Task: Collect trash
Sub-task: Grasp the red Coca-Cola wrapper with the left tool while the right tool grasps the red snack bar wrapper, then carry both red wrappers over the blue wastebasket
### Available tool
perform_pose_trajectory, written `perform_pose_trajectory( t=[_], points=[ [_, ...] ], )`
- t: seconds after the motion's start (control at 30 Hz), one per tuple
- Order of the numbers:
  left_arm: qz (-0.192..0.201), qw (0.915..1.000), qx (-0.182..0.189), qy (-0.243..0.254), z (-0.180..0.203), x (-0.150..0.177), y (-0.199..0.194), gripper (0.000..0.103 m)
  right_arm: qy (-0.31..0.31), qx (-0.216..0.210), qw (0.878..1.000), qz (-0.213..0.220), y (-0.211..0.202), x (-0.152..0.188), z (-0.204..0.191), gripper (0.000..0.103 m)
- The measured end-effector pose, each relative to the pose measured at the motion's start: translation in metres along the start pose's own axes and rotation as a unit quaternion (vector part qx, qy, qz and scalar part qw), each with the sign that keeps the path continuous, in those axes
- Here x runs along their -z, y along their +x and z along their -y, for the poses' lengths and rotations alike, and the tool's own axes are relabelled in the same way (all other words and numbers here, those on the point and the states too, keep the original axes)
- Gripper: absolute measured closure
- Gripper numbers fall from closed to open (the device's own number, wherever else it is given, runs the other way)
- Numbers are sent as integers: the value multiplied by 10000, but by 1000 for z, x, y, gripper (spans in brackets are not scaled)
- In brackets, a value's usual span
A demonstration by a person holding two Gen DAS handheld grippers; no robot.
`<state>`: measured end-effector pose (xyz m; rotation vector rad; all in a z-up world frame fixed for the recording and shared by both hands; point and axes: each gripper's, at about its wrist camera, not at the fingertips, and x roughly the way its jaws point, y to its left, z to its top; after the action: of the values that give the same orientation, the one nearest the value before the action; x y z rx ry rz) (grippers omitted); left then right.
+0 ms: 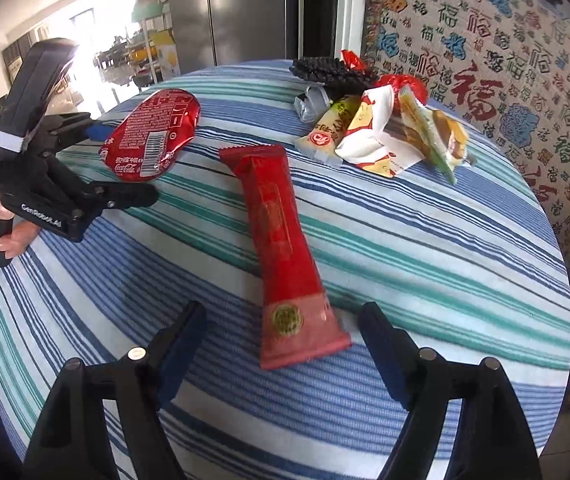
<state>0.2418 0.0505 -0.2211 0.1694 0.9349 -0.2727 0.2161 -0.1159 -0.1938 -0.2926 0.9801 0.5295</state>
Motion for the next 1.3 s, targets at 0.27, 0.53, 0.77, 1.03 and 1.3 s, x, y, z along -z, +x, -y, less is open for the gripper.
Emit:
perform_pose_trajectory(
  t=[0.27, 0.53, 0.77, 1.03, 1.3],
  points=[
    [116, 9995, -276, -91, 3, -9, 2, 13, 243, -271, 9989, 301, -3, -17, 6, 58],
    [320, 9994, -129, -29, 9, 2, -17, 15, 855, -307, 9949, 448, -27, -10, 13, 87],
    [531, 9981, 319, -70, 28, 0, -41, 15, 1162, 132, 9925, 361, -43, 15, 29, 89],
    [465, 9975, 511, 179, 66, -5, -37, 15, 1102, 506, 9925, 130, -32, 39, 32, 79],
    [412, 9967, 639, 278, 81, -5, -35, 15, 1366, 385, 9895, 271, -40, 37, 40, 90]
  ],
)
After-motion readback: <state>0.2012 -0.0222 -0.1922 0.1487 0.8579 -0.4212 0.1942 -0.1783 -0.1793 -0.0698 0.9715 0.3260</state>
